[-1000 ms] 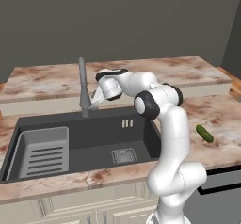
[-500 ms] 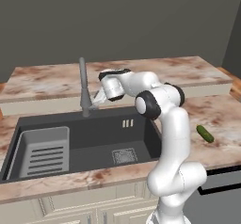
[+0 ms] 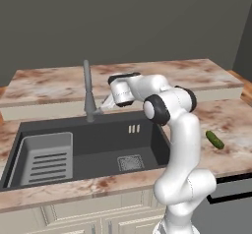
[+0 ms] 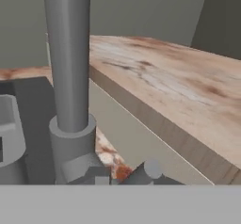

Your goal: Turn on the sink faucet. Then move the cucumber from the counter to the sink. Turn off the sink. Move the vegetable from the sink to the pot next to the stove. Finally move the pot to the rear left burner.

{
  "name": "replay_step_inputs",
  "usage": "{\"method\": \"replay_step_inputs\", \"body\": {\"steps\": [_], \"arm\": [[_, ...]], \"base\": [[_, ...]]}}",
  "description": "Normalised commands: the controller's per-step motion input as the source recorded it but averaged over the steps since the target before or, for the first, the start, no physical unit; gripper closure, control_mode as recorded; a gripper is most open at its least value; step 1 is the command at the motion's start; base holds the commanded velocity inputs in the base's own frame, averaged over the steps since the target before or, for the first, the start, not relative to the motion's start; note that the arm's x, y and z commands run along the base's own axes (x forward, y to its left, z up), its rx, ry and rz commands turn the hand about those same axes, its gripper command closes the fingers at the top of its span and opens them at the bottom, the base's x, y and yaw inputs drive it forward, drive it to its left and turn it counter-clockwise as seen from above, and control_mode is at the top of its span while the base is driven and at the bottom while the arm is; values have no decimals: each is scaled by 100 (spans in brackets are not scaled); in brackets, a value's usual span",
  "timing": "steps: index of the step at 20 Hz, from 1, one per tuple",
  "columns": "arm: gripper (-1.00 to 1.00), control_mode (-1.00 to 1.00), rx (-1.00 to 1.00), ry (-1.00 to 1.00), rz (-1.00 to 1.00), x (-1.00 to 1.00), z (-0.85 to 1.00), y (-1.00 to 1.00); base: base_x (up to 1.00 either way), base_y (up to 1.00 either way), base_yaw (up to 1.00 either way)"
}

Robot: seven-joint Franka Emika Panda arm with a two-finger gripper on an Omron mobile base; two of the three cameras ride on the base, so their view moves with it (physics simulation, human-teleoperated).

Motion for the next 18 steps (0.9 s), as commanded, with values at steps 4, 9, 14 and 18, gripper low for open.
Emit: {"method": "replay_step_inputs", "body": {"steps": [4,9,14,18], "arm": [[100,-100,5,7,-3,-15,-47,-47],[-100,-100,6,8,-6,-13,-40,-40],[-100,-100,5,1,-9,-25,10,-33],[-100,-100,1,0,-9,-39,46,-34]], "base": [[0,0,0],[0,0,0],[0,0,0],[0,0,0]]}}
